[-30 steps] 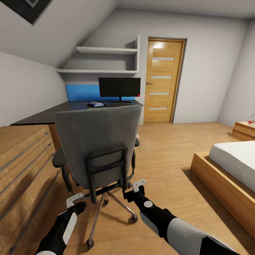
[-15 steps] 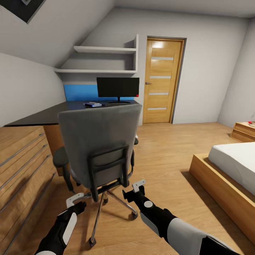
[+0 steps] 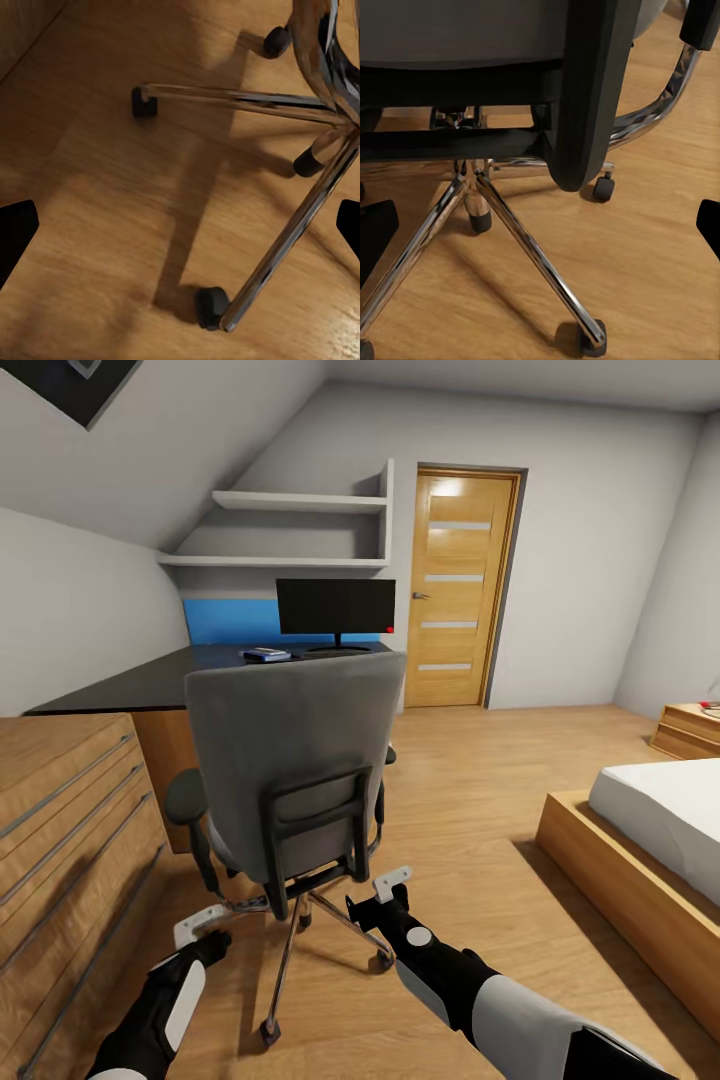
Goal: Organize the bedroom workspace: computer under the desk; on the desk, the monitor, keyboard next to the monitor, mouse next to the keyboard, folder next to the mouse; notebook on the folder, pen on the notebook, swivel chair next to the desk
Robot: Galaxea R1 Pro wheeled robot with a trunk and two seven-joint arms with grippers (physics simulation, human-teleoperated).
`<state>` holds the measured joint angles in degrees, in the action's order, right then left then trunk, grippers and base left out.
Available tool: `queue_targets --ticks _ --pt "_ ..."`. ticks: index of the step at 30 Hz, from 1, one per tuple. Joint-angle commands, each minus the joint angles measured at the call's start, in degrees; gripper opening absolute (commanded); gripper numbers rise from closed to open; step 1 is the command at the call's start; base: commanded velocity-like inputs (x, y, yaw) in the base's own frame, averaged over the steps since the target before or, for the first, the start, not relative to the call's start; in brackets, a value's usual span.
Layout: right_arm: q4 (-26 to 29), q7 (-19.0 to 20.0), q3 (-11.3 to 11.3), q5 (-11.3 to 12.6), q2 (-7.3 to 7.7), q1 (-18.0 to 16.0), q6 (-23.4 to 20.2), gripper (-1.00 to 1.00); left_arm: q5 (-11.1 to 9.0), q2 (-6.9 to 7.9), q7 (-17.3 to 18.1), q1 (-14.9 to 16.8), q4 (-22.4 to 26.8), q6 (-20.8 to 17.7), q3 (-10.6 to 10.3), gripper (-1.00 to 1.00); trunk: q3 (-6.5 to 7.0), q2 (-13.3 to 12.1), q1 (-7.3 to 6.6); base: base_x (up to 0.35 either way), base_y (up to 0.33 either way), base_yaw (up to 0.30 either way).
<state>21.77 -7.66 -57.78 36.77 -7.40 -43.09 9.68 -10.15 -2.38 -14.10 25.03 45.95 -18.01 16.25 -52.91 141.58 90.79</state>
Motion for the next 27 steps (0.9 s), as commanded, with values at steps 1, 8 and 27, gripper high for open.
queue_targets --ticks 1,8,27 --pt "0.00 -0.34 -0.49 0.49 0.01 -0.07 0.25 1.00 -0.65 0.19 -0.24 0.02 0.11 -0.24 0.53 1.00 -0.06 0.03 -0.01 -0.004 0.003 0.000" --pt "0.02 -0.39 -0.49 0.49 0.01 -0.08 0.25 1.00 -0.69 0.92 0.07 0.02 0.10 -0.20 6.21 1.00 -0.06 0.03 -0.01 -0.001 0.001 0.000" --pt "0.01 -0.43 -0.54 0.49 0.01 -0.08 0.25 1.00 -0.57 1.02 0.29 0.02 0.11 -0.09 8.59 1.00 -0.06 0.03 -0.01 0.134 0.000 0.000"
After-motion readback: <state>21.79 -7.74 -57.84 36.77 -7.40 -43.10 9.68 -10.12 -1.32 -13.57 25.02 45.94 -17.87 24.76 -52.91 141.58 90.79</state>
